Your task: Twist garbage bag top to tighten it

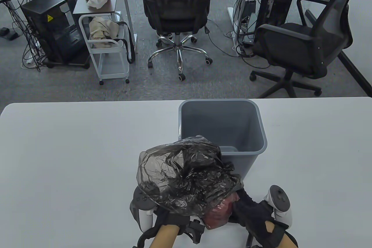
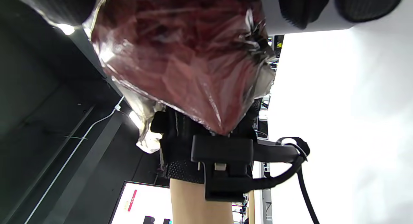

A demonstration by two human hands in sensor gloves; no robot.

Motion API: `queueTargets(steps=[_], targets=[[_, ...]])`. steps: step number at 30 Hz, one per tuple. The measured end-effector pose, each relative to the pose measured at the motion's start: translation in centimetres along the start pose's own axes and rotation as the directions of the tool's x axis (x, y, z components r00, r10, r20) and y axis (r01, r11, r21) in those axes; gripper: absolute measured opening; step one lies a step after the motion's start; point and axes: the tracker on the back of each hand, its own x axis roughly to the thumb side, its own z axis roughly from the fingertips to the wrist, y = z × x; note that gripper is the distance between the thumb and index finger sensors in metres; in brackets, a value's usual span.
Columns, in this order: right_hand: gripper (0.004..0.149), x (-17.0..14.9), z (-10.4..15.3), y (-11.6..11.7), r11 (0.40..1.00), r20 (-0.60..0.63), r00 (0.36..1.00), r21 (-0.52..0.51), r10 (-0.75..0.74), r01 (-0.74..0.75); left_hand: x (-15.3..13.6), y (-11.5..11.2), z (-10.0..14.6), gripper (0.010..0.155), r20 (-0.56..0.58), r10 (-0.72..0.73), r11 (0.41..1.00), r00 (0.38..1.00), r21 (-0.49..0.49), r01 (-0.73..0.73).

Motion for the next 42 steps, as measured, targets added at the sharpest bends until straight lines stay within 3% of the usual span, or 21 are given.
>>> queueTargets(steps=[2,7,9,13,18,22,24,27,29,35,42], targets=[[0.103,0.1,0.0,-0.3,0.998,0.018,0.999,-0.061,-0.030,0.032,0.0,-0.2,0.0,0.053,0.010,0.013,1.000,1.000,-0.021,-0.013],[0.092,-0.5,0.6,-1.5,0.965,-0.016,0.986,-0.207,-0.166,0.159,-0.3,-1.3,-0.5,0.059,0.013,0.212,0.945,0.977,-0.256,-0.202],[0.091,-0.7,0.6,-1.7,0.957,-0.031,0.977,-0.210,-0.209,0.198,-0.2,-1.4,-0.5,0.058,0.017,0.185,0.955,0.983,-0.237,-0.176],[0.093,-0.7,0.5,-1.5,0.975,-0.038,0.993,-0.197,-0.108,0.098,0.2,-0.7,-0.1,0.054,0.039,0.014,0.997,0.999,-0.080,-0.011],[0.105,0.2,0.3,-0.9,0.994,0.018,1.000,-0.107,-0.022,0.024,-0.1,0.1,0.0,0.054,0.010,0.039,0.999,0.999,0.008,-0.039],[0.106,0.9,0.1,-0.9,0.990,0.066,0.991,-0.089,0.117,-0.111,0.0,-0.3,0.1,0.054,0.014,0.059,0.998,0.998,-0.020,-0.059],[0.099,0.8,0.2,-1.2,0.985,0.056,0.994,-0.147,0.097,-0.088,0.1,-0.8,0.1,0.057,0.029,0.064,0.996,0.998,-0.071,-0.061],[0.086,0.2,0.8,-2.0,0.953,-0.011,1.000,-0.303,-0.006,0.002,0.2,-1.6,-0.2,0.061,0.050,0.145,0.964,0.988,-0.234,-0.130],[0.084,-0.1,0.8,-2.3,0.958,-0.025,0.999,-0.284,-0.047,0.038,0.2,-1.9,-0.2,0.062,0.046,0.171,0.950,0.984,-0.273,-0.153],[0.086,-0.2,0.7,-1.7,0.973,-0.038,0.999,-0.230,-0.016,0.007,0.2,-1.1,0.0,0.058,0.048,0.045,0.993,0.998,-0.116,-0.039],[0.104,0.8,0.3,-0.8,0.991,0.031,0.994,-0.081,0.105,-0.103,-0.2,-0.3,0.1,0.057,0.020,0.088,0.996,0.996,-0.023,-0.088]])
